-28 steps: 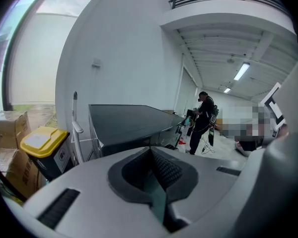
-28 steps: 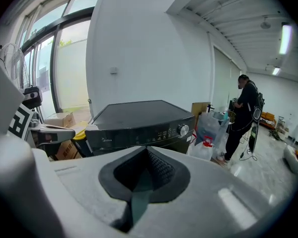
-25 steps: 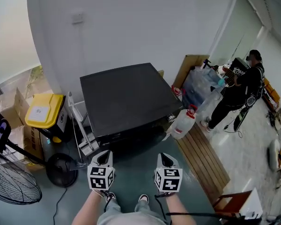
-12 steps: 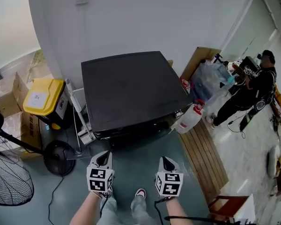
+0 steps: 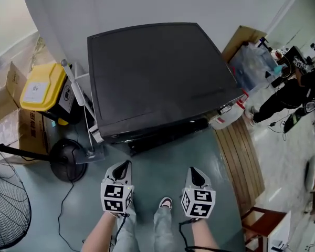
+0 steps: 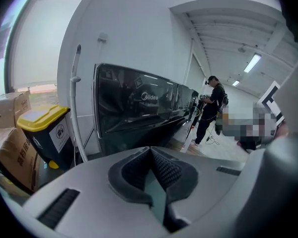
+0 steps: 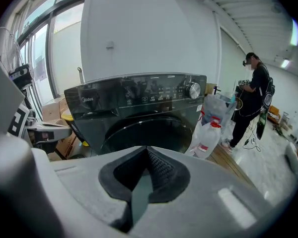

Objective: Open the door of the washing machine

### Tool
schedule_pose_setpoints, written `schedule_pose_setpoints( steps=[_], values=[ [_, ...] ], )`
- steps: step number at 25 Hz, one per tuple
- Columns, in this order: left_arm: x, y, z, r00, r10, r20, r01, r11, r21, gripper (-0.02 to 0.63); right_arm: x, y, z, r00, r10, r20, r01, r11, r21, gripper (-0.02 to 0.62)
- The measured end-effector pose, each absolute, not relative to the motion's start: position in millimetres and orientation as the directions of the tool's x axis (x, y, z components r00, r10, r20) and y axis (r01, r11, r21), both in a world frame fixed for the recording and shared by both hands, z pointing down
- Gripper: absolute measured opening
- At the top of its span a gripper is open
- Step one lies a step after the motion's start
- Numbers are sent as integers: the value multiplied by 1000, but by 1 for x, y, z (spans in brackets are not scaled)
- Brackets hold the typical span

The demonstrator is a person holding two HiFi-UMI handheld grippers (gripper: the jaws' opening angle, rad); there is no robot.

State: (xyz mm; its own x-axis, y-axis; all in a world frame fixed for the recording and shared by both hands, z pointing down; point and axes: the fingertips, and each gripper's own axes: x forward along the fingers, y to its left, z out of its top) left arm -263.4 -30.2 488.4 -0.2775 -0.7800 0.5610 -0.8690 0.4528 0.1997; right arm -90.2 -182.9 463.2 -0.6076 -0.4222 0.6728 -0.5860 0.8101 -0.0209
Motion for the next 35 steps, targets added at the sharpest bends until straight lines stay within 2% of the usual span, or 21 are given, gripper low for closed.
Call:
schedule_pose_setpoints(
  steps=[9,16,35],
  values=[
    [-277,-37,572,-278,-780,561,-854,468,227,5,-96,-188,554,-565,-415,714,-614,789,-27,5],
    [-281,-35,610,-275,-768,579,-852,474,224,5,-99,-189,590,-550,-413,726,-639,767,-47,5],
    [-282,-55,624,-195,-819,540,-882,387,268,9,-90,-195,613,-521,-411,748,-666,744,-55,5]
  ],
)
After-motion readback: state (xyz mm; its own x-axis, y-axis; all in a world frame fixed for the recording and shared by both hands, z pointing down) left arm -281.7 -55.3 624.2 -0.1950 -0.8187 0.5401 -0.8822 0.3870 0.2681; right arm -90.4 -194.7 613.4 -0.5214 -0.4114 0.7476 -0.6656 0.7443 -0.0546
